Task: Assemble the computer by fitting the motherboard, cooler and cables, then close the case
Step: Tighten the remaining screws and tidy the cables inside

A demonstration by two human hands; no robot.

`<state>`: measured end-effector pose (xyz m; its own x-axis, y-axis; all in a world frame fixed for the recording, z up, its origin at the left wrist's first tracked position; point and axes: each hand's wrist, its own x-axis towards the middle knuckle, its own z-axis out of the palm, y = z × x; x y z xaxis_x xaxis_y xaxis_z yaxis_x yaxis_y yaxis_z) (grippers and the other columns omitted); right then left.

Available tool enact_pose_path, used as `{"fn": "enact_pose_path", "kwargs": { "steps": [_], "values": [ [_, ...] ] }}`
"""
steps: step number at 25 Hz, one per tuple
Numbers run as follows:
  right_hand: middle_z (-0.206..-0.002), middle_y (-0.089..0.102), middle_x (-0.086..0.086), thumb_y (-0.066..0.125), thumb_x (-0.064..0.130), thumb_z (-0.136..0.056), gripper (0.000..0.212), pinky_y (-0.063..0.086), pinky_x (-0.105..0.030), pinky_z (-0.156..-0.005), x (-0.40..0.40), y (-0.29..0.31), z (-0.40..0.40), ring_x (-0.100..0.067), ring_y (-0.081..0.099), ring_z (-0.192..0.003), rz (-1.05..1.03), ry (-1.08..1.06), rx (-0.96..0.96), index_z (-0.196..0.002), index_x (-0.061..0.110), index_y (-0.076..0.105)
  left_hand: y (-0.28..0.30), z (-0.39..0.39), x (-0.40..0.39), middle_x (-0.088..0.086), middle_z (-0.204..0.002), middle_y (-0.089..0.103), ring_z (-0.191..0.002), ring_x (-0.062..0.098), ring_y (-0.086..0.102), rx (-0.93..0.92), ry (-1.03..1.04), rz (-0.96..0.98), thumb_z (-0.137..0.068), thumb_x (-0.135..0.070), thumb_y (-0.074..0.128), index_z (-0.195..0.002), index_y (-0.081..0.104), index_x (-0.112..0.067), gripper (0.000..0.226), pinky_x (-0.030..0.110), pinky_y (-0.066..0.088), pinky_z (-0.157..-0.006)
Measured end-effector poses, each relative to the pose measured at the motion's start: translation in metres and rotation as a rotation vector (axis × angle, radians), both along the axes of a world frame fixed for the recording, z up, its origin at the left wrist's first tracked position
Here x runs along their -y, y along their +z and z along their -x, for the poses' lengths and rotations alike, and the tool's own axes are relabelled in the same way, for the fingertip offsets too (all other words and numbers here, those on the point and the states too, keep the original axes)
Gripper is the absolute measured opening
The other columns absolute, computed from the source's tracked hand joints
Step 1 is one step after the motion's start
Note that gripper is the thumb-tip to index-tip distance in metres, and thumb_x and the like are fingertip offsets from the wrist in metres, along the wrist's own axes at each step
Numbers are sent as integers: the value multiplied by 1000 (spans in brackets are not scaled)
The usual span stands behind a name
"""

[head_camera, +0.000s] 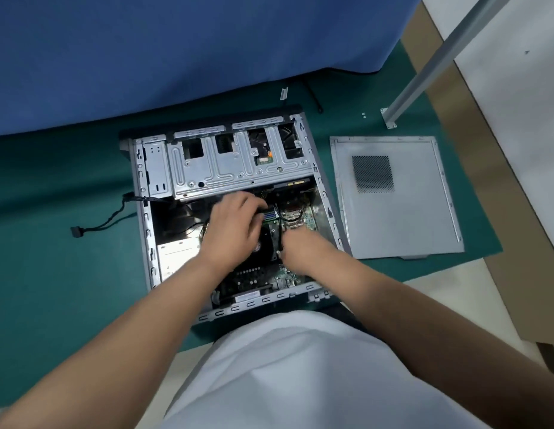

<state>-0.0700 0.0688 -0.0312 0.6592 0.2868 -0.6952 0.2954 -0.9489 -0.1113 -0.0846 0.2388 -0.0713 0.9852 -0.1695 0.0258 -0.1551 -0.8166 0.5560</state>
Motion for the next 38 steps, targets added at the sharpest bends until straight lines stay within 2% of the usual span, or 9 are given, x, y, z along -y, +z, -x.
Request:
{"fn": "enact_pose_path", "kwargs": {
  "steps": [4,10,13,16,18,22,25,30,38],
  "values": [
    [-122,63,-12,64,14,-96,26,55,-35,-92,-5,-33,0,-29,64,-108,-1,-222,-113,-122,9,63,-9,11,8,0,-133,60,-124,25,55,-300,-96,0,-104,-24,52,-133,61,-20,31,46,44,-106],
    [-104,62,-9,52,12,-96,15,48,-31,-75,6,-41,1,-29,60,-96,-149,-512,-177,-109,10,60,-16,0,21,-2,-144,51,-131,27,51,-398,-175,-111,-106,-33,46,-141,57,-22,38,47,40,-111],
    [-108,70,-13,47,9,-99,24,50,-34,-78,12,-42,-2,-28,64,-96,-223,-773,-202,-122,6,55,-23,-11,30,0,-146,53,-134,28,46,-459,-253,-225,-107,-38,42,-142,56,-23,41,47,38,-112],
    [-116,65,-14,45,11,-101,30,45,-29,-69,15,-45,-2,-28,60,-94,-210,-853,-131,-129,4,54,-29,-19,36,1,-146,53,-134,30,43,-471,-309,-325,-106,-36,40,-143,54,-24,41,47,36,-109],
    [-119,63,-14,48,10,-100,31,45,-29,-70,16,-49,-2,-28,60,-98,-204,-830,-100,-130,7,53,-32,-22,39,-2,-153,48,-137,30,41,-475,-340,-350,-105,-34,41,-151,45,-28,46,48,34,-109],
    [-123,65,-16,54,10,-97,44,56,-42,-92,14,-53,1,-32,67,-108,-270,-788,-98,-140,17,50,-37,-23,42,-9,-158,40,-138,27,39,-466,-373,-389,-104,-31,42,-156,38,-33,52,47,34,-107],
    [-123,67,-14,54,9,-96,45,58,-43,-91,14,-51,2,-34,67,-106,-228,-657,-22,-140,19,58,-38,-21,39,-12,-162,35,-140,25,36,-446,-372,-410,-105,-35,39,-158,33,-34,53,46,34,-108],
    [-115,65,-16,49,3,-96,29,56,-42,-91,15,-48,-2,-38,65,-106,-47,-361,-4,-118,8,67,-35,-29,45,-14,-171,12,-153,25,14,-487,-425,-551,-103,-33,36,-164,12,-34,65,50,22,-118],
    [-134,53,-17,48,0,-97,39,53,-48,-99,13,-48,-6,-35,59,-121,151,95,-33,-135,4,54,-32,-29,52,-13,-172,4,-153,25,9,-375,-472,-791,-104,-43,27,-164,9,-33,64,44,21,-115]
  ]
}}
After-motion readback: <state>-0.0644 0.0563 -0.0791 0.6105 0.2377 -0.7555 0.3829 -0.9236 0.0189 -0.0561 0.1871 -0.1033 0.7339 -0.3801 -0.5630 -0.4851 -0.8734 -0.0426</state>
